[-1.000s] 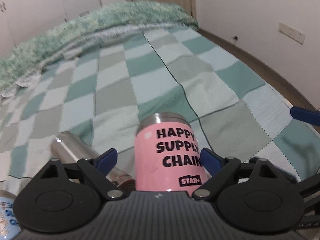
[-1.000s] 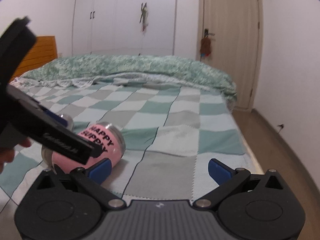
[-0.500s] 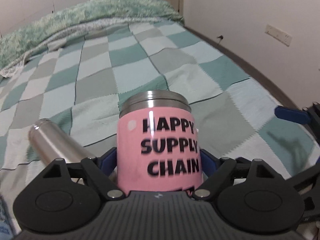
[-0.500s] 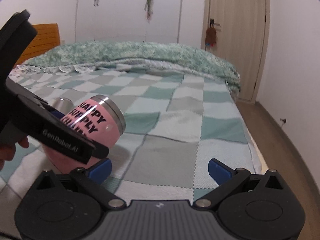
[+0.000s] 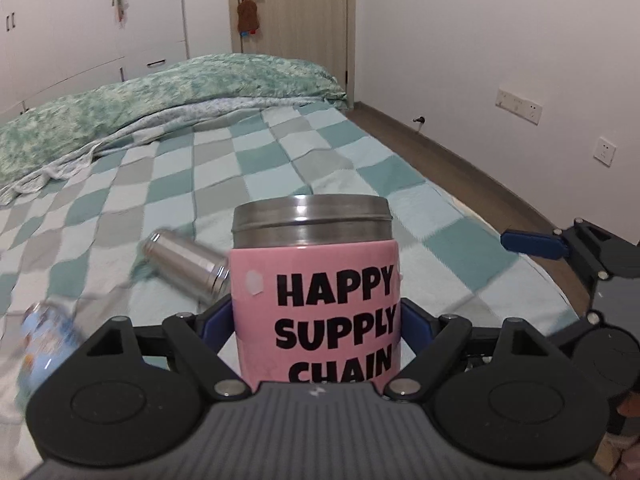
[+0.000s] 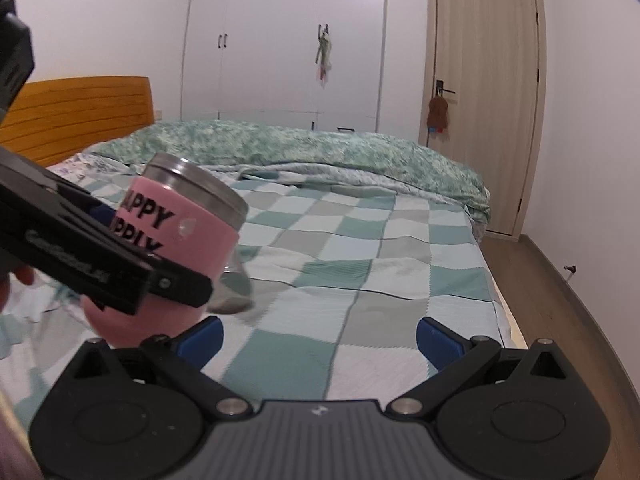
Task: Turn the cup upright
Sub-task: 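Lift the pink cup with the left gripper and carry it toward the right gripper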
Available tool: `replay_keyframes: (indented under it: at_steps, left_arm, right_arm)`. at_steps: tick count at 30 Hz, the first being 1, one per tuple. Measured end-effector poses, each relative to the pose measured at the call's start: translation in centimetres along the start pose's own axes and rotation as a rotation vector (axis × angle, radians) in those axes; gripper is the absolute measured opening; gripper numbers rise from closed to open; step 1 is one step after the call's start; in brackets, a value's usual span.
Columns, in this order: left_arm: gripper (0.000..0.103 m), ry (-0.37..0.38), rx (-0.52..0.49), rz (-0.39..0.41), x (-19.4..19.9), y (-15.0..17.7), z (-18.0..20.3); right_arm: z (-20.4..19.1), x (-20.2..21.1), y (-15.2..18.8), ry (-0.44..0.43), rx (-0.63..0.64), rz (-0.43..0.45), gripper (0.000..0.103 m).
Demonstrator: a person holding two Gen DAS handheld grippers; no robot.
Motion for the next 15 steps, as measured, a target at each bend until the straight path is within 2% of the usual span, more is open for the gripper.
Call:
replay_keyframes:
  at_steps: [3, 6, 9, 14, 15]
  left_arm:
    - [0.085, -0.013, 0.022, -0.037, 2.1, 2.4, -0.4]
    - [0.085, -0.011, 0.057, -0.089, 2.3, 4.7, -0.8]
    - [0.085, -0.002, 0.089, -0.148, 1.0, 6.8, -1.0]
    - [0.085, -0.015, 0.166, -0.265, -3.1, 9.5, -1.6]
    - [0.085, -0.017, 0.191, -0.251, -3.6, 9.8, -1.9]
  right_arm:
    - [-1.7, 2.3, 0.8, -0.015, 0.014, 0.000, 0.103]
    - [-2.9, 3.4, 2.1, -0.025, 0.023, -0.022, 0.103]
    - [-3.7, 4.0, 3.8, -0.035, 0.026, -0.058, 0.103]
    - [-4.0, 3.4, 6.6, -0.043, 0.028, -0.117, 0.103]
    - [-3.9, 3.2, 7.0, -0.045, 0.026, -0.125, 0.103]
Point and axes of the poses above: each gripper's, at about its wrist camera, not at the fingertips, and x roughly against the way its jaws point, z to its right, y to its underside, the point moved 4 cm from there along -x, roughly the way its jaws point, and after that the axes turned 4 degrees about -y, right-handed, at the moved point
